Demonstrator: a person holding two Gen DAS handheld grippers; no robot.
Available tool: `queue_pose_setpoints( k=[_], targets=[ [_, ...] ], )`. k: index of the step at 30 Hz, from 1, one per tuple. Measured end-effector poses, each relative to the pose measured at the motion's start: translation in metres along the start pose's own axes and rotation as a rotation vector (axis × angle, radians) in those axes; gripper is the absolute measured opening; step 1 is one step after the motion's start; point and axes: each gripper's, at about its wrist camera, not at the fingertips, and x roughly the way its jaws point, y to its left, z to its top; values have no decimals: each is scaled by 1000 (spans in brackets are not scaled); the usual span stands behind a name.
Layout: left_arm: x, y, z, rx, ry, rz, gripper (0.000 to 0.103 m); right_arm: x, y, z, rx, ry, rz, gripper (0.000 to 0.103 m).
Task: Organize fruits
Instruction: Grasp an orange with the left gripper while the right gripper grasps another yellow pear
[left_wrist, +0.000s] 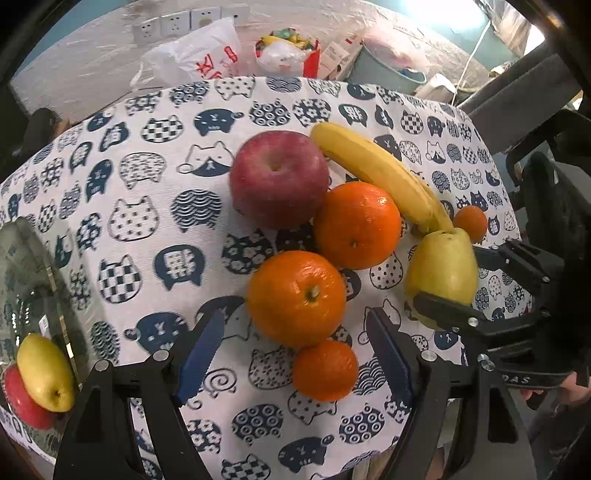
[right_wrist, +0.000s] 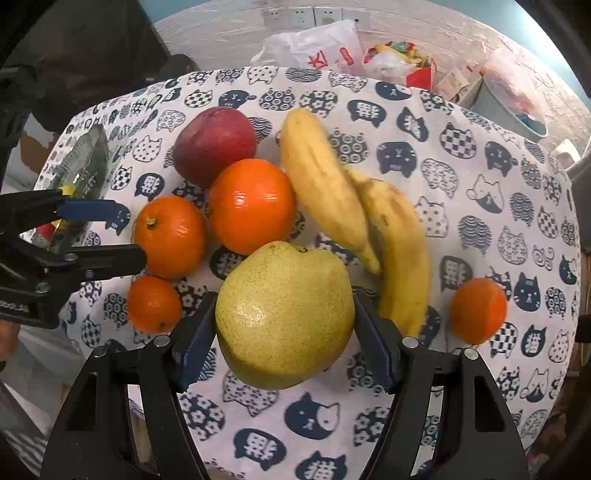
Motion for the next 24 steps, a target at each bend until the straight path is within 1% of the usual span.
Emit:
queue_pose_setpoints(
  k=[7,14,16,17,24],
  targets=[
    [23,-4,7,11,44,20,80,1,-5,-4,-7,6,-18,72],
    [40,-5,11,41,57,29,80,0,-6,2,-1,-4,-15,72],
    [43,-7,12,48,62,24,71,0,-7,3,-1,-5,-15,72],
    [44,-7,13,50,64,31,69,0,-7,3,-2,-5,-15,72],
    [43,-8,10,78,48,43,68,-1,-3,5,-19,-6,-25,72]
  ],
)
